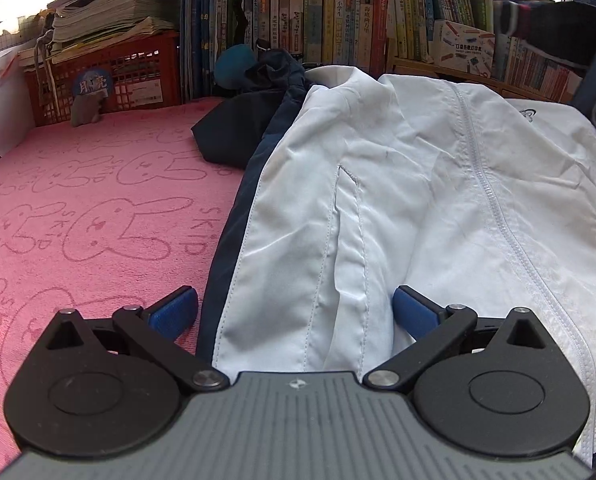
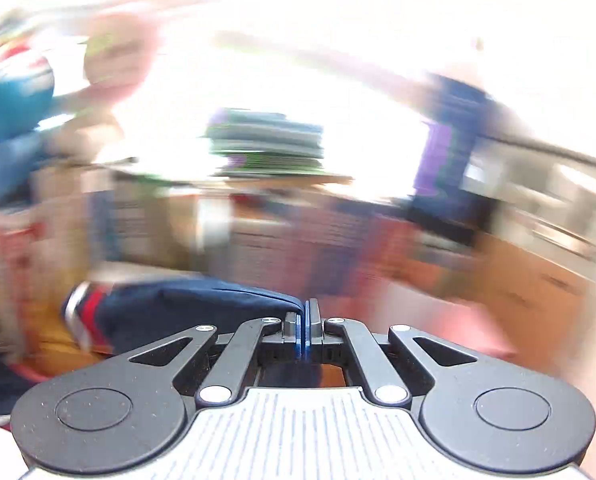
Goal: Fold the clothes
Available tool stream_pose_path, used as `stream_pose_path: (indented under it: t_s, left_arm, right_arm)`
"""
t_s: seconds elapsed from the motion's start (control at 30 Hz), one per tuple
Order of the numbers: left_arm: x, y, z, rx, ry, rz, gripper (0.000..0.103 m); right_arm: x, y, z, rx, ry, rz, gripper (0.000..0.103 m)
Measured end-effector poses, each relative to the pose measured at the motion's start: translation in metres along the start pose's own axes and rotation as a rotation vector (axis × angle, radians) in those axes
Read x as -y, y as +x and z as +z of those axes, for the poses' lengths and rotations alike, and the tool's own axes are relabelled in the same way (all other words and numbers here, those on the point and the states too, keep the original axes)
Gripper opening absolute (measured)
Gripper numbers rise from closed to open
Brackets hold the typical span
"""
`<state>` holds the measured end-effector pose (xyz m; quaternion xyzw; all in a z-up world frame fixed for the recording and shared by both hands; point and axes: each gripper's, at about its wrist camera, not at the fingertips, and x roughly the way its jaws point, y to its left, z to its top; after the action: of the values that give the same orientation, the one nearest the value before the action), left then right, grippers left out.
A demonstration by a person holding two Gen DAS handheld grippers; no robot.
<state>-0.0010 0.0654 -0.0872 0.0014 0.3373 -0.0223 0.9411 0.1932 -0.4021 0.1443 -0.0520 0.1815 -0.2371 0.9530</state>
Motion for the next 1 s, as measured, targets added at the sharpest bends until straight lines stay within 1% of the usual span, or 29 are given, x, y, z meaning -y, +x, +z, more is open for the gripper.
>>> stream_pose_path:
  t_s: [0.1,0.2,0.23,0.27,0.3,0.33,0.37,0.4,0.43,0.5,0.53,0.57,0.6,0.7,0.77,0.83,0.9,0.93,1.0]
  left_arm:
    - [0.000,0.000,0.001,-0.001,0.000,0.001,0.103]
    - [0.000,0.000,0.001,-0.002,0.002,0.002,0.103]
    - [0.000,0.000,0.001,-0.002,0.002,0.003,0.103]
    - [0.000,0.000,0.001,-0.002,0.002,0.003,0.103]
    - [0.000,0.000,0.001,-0.002,0.003,0.003,0.103]
    - [0.000,0.000,0.001,-0.001,0.003,0.003,0.103]
    - [0.000,0.000,0.001,-0.001,0.003,0.003,0.103]
    - [0.000,0.000,0.001,-0.001,0.003,0.004,0.103]
    - [-0.001,-0.001,0.001,-0.001,0.004,0.003,0.103]
    - [-0.001,-0.001,0.001,0.000,0.005,0.002,0.103]
    - [-0.001,-0.001,0.000,0.000,0.006,0.002,0.103]
    - [-0.001,-0.001,0.000,0.000,0.006,0.002,0.103]
    - [-0.001,-0.001,0.000,0.000,0.006,0.001,0.103]
    - [-0.002,-0.001,0.000,0.001,0.004,0.000,0.103]
    - [-0.002,-0.001,0.000,0.001,0.005,0.000,0.103]
    - [-0.002,-0.001,0.000,0.002,0.005,0.000,0.103]
    - [-0.003,-0.001,0.000,0.002,0.004,-0.002,0.103]
    - [-0.003,-0.001,0.000,0.002,0.003,-0.003,0.103]
    - [-0.003,-0.001,0.001,0.002,0.002,-0.005,0.103]
  right_arm:
    - [0.086,0.008,-0.039,-0.096,0.071,-0.122,0.004]
    - [0.134,0.017,-0.095,-0.224,0.101,-0.191,0.006]
    - [0.142,0.020,-0.114,-0.271,0.087,-0.207,0.007]
    - [0.143,0.022,-0.133,-0.321,0.053,-0.215,0.010]
    - [0.143,0.024,-0.150,-0.374,0.018,-0.221,0.017]
    - [0.140,0.023,-0.163,-0.419,-0.004,-0.217,0.020]
    - [0.136,0.020,-0.173,-0.457,-0.015,-0.207,0.028]
    - [0.132,0.013,-0.179,-0.474,-0.010,-0.191,0.036]
    - [0.127,0.003,-0.181,-0.475,0.007,-0.172,0.040]
    - [0.114,-0.018,-0.170,-0.443,0.059,-0.102,0.055]
    - [0.106,-0.028,-0.161,-0.419,0.088,-0.039,0.061]
    - [0.097,-0.036,-0.150,-0.392,0.117,0.040,0.072]
    - [0.083,-0.045,-0.141,-0.371,0.147,0.133,0.080]
    - [0.026,-0.059,-0.118,-0.343,0.217,0.448,0.081]
    - [-0.023,-0.058,-0.111,-0.334,0.225,0.599,0.081]
    - [-0.088,-0.053,-0.109,-0.321,0.193,0.684,0.080]
    - [-0.149,-0.044,-0.106,-0.326,0.153,0.740,0.076]
    - [-0.177,-0.041,-0.105,-0.333,0.137,0.761,0.074]
    - [-0.221,-0.032,-0.106,-0.391,0.129,0.773,0.065]
